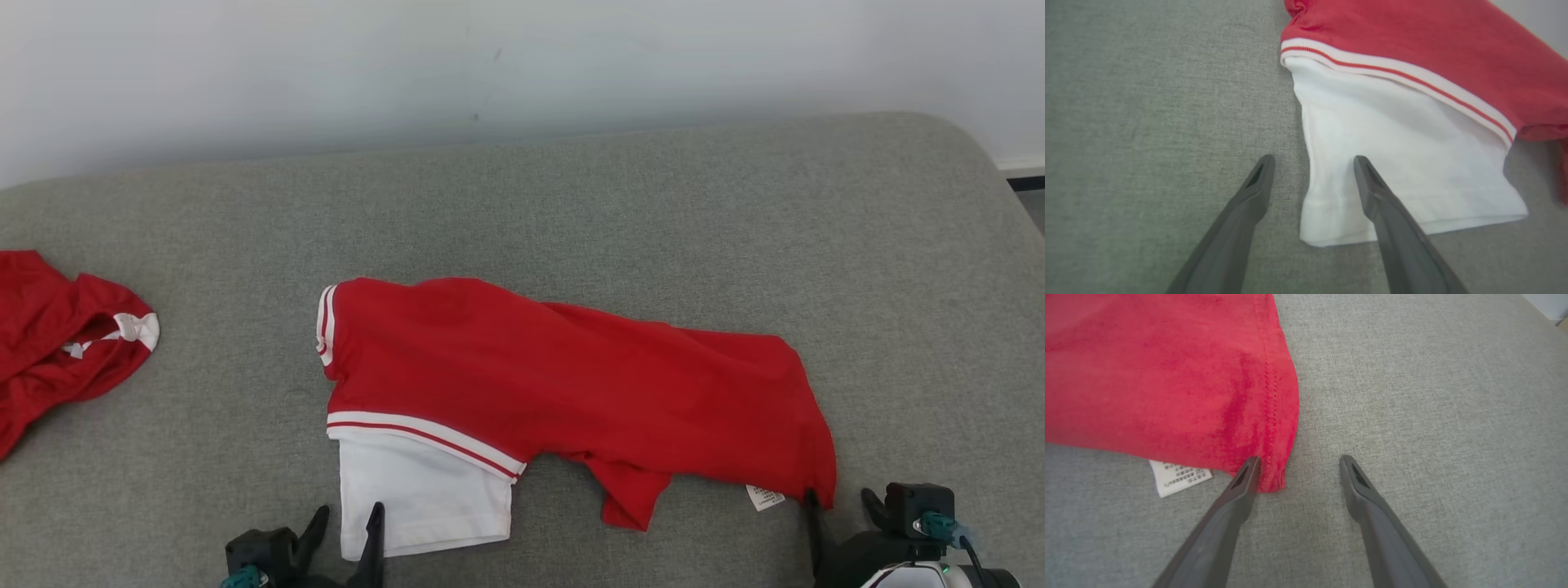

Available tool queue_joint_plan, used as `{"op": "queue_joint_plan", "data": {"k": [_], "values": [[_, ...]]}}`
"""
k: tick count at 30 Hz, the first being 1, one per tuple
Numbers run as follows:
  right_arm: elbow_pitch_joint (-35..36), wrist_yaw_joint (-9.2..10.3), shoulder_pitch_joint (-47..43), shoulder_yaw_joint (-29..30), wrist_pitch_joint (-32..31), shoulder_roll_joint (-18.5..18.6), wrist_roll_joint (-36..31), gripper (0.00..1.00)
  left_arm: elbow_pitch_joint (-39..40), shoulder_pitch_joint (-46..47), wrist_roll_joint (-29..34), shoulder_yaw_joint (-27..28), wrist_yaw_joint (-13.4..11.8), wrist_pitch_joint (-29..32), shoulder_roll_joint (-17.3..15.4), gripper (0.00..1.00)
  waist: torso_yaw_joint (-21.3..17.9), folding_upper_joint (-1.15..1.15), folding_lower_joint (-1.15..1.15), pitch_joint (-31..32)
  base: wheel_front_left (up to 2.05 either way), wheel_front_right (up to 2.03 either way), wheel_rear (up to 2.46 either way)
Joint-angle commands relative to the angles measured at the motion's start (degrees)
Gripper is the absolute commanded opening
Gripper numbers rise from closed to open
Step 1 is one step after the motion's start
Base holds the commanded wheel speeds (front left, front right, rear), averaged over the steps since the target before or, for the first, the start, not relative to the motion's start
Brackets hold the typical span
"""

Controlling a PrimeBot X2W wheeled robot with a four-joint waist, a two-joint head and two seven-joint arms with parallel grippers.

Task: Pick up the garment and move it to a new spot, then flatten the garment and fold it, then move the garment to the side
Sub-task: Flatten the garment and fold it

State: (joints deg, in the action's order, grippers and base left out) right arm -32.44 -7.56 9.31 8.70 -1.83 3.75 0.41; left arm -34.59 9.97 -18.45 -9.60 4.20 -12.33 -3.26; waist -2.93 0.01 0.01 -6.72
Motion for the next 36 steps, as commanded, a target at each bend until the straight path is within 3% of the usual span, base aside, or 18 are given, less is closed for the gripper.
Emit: {"op": "queue_joint_plan", "data": {"k": [1,7,8,9,10,11,12,13,23,29,36], "values": [[-0.81,0.15,0.62,-0.18,-0.20,-0.25,0.50,1.00,-1.13,0.54,-0.95,-0.32,0.21,0.79,0.11,1.00,-0.09,-0.01,-0.01,-0.66,0.00,0.00,0.00],[-3.78,0.10,1.82,-2.33,-0.57,-0.77,1.67,1.00,-4.15,0.13,-2.30,-1.96,0.50,3.64,0.41,1.00,0.16,-0.01,-0.01,-1.08,0.00,0.00,0.00],[-4.23,0.00,1.93,-2.96,-0.85,-0.85,1.87,1.00,-4.48,0.05,-2.50,-2.31,0.68,4.06,0.45,0.96,0.20,-0.01,-0.01,-1.13,0.00,0.00,0.00],[-4.82,-0.01,1.98,-3.45,-1.19,-0.89,2.23,1.00,-4.90,-0.04,-2.78,-2.66,0.89,4.44,0.52,0.66,0.25,-0.01,-0.01,-1.16,0.00,0.00,0.00],[-5.44,-0.03,2.06,-3.85,-1.75,-0.95,2.68,0.48,-5.27,-0.12,-3.05,-2.89,1.07,4.91,0.61,0.20,0.32,-0.01,-0.01,-1.17,0.00,0.00,0.00],[-5.94,-0.06,2.17,-4.30,-2.22,-1.03,3.11,0.41,-5.63,-0.20,-3.45,-3.10,1.22,5.25,0.65,0.00,0.39,-0.01,-0.01,-1.18,0.00,0.00,0.00],[-6.30,-0.06,2.23,-4.71,-2.56,-1.07,3.48,0.33,-5.92,-0.35,-3.88,-3.37,1.21,5.97,0.70,0.00,0.44,-0.01,-0.01,-1.21,0.00,0.00,0.00],[-6.62,-0.06,2.24,-5.13,-2.97,-1.07,3.96,0.00,-6.04,-0.35,-4.21,-3.65,1.23,6.20,0.76,0.00,0.50,-0.01,-0.01,-1.25,0.00,0.00,0.00],[-4.03,-0.05,3.76,-7.04,-0.46,0.27,8.16,0.00,-3.31,0.88,-8.55,-2.18,1.58,4.23,0.52,0.00,0.63,-0.01,-0.01,-0.63,0.00,0.00,0.00],[1.61,0.01,4.17,-7.51,2.00,1.57,11.74,0.00,3.02,3.19,-12.89,-0.32,2.24,3.22,0.32,0.00,0.74,-0.01,-0.01,0.18,0.00,0.00,0.00],[10.91,0.01,5.65,-8.32,1.53,1.34,18.67,0.00,11.01,6.72,-19.16,1.32,2.69,7.20,0.30,0.00,0.58,-0.01,-0.01,-0.91,0.00,0.00,0.00]]}}
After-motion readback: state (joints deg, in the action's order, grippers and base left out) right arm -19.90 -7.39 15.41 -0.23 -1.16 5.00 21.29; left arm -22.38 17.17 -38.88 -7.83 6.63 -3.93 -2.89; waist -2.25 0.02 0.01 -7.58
